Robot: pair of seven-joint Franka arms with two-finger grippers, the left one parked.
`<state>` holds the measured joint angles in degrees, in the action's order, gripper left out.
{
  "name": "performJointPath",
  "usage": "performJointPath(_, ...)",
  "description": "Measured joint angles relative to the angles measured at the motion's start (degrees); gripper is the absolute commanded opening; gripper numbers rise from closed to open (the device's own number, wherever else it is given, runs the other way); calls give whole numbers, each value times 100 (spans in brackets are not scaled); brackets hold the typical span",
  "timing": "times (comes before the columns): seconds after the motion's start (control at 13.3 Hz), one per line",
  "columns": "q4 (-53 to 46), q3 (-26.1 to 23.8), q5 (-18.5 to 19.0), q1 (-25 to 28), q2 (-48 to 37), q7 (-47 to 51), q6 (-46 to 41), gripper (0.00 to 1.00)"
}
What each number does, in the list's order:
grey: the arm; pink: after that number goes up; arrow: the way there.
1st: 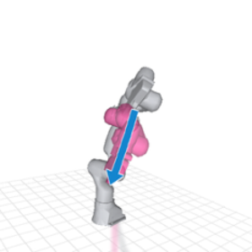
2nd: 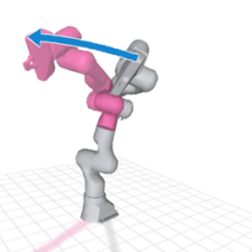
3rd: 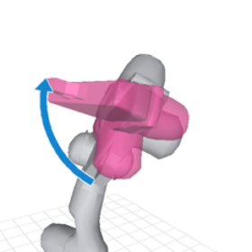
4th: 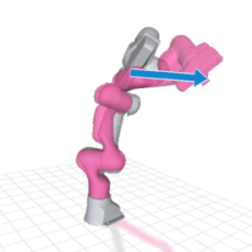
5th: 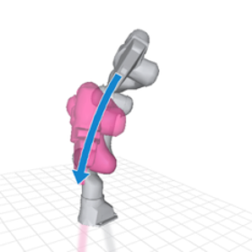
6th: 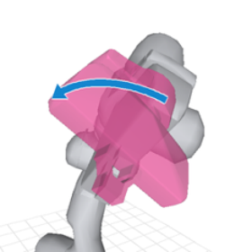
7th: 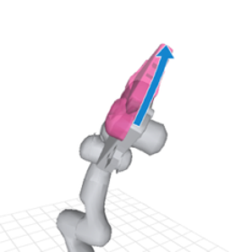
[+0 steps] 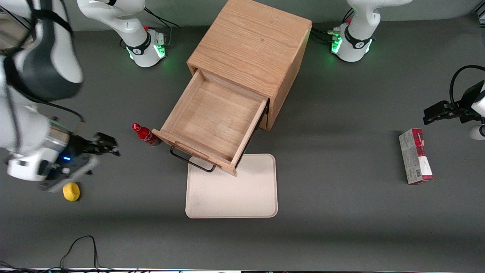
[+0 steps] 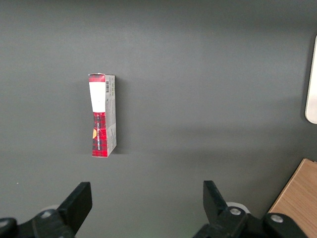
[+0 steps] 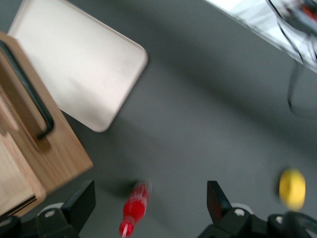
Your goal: Open upper drawer
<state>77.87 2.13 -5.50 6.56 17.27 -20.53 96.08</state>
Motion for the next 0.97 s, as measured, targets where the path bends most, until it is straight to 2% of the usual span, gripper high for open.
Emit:
performJointPath(0.22, 1281, 63, 228, -74, -1026, 1468, -41, 100)
performJointPath(0.45, 2178, 49, 543, -56, -1902, 1905, -30, 100)
performJointPath(0.67, 2424, 65, 605, -63, -2276, 1988, -33, 100)
performJointPath(0.97, 2389, 70, 607, -70, -2164, 2126, -34, 100)
